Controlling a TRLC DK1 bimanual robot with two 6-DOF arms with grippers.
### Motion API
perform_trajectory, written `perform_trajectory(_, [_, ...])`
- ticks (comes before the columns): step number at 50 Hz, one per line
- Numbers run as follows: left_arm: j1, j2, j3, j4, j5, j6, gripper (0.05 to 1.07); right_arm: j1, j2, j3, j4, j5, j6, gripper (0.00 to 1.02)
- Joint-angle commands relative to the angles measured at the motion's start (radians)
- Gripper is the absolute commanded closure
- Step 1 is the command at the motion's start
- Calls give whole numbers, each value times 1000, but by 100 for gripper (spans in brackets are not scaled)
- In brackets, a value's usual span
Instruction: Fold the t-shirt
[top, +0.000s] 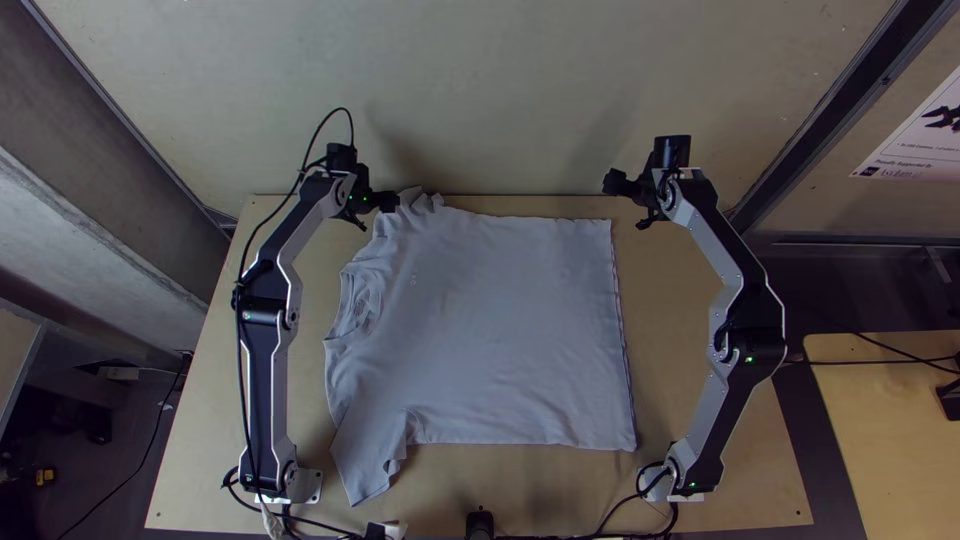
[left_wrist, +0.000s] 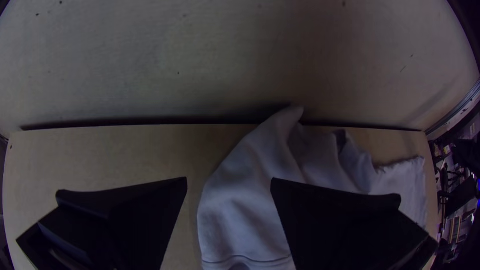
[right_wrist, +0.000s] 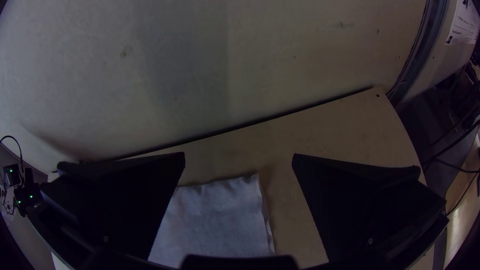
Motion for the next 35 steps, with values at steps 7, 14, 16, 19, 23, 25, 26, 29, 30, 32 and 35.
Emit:
perform_trajectory(7, [-14,73,39,13,-32,29,26,-6,27,27,-3,2,28,4])
perform_trajectory(14, [-25,101,45,23,-55,37,26,-6,35,25,-8,2,27,4])
perform_trajectory(16, [-28,107,45,25,-54,40,34,-5,38,25,-14,2,28,4])
perform_trajectory(19, [-28,115,45,42,-54,49,60,-5,43,25,-25,0,35,4])
perform_trajectory(23, [-28,116,45,43,-54,49,93,-5,50,25,-40,0,42,4])
perform_trajectory(25, [-29,115,45,36,-54,52,105,-5,58,28,-51,0,45,4])
perform_trajectory(26, [-31,113,45,29,-52,54,105,-5,62,28,-55,0,45,4])
perform_trajectory(29, [-31,107,43,14,-52,54,105,-8,78,33,-68,0,45,4])
perform_trajectory(30, [-31,104,43,9,-52,54,105,-8,84,35,-72,0,45,4])
perform_trajectory(32, [-31,99,42,8,-52,52,105,-9,98,38,-77,0,45,5])
perform_trajectory(35, [-29,90,43,3,-52,52,105,-14,124,54,-92,0,45,5])
